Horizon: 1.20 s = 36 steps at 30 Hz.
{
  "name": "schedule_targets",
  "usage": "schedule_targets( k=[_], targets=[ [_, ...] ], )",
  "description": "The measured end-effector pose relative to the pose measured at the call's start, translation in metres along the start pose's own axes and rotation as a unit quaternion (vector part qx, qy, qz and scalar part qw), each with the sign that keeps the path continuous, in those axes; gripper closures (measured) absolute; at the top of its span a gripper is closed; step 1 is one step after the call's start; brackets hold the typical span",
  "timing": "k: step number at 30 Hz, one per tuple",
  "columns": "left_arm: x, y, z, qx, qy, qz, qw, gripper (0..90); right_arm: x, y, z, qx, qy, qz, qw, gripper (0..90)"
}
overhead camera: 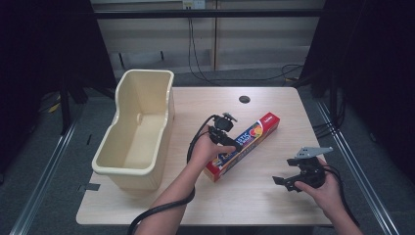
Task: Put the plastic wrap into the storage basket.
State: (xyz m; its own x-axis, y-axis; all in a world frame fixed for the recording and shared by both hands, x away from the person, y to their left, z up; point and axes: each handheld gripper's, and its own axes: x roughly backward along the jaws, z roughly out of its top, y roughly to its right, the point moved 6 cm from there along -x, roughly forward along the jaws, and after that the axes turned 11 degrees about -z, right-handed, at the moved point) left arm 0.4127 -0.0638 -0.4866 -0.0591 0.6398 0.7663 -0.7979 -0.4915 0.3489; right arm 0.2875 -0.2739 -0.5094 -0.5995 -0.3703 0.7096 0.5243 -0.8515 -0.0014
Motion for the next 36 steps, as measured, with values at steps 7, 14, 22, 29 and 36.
schedule_targets(
  k=[7, 14, 22, 29, 36],
  targets=[
    [-0.005, 0.002, 0.009, -0.007, 0.004, -0.016, 0.9998, 21.2, 0.000, 0.000, 0.000, 0.002, 0.001, -0.001, 1.0000, 5.3],
    [-0.013, 0.003, 0.017, 0.005, 0.006, -0.021, 0.9997, 21.9, 0.000, 0.001, 0.001, 0.002, 0.002, 0.000, 1.0000, 5.3],
    [-0.022, 0.005, 0.023, 0.001, -0.012, -0.022, 0.9997, 22.2, 0.000, 0.001, 0.001, 0.000, 0.002, -0.001, 1.0000, 5.3],
    [-0.031, 0.006, 0.026, -0.007, -0.026, -0.011, 0.9996, 22.7, 0.001, 0.001, 0.001, -0.003, 0.001, 0.000, 1.0000, 5.2],
    [-0.037, 0.006, 0.027, -0.002, -0.032, -0.005, 0.9995, 27.5, 0.002, 0.002, 0.001, -0.006, 0.003, -0.001, 1.0000, 5.3]
  ],
)
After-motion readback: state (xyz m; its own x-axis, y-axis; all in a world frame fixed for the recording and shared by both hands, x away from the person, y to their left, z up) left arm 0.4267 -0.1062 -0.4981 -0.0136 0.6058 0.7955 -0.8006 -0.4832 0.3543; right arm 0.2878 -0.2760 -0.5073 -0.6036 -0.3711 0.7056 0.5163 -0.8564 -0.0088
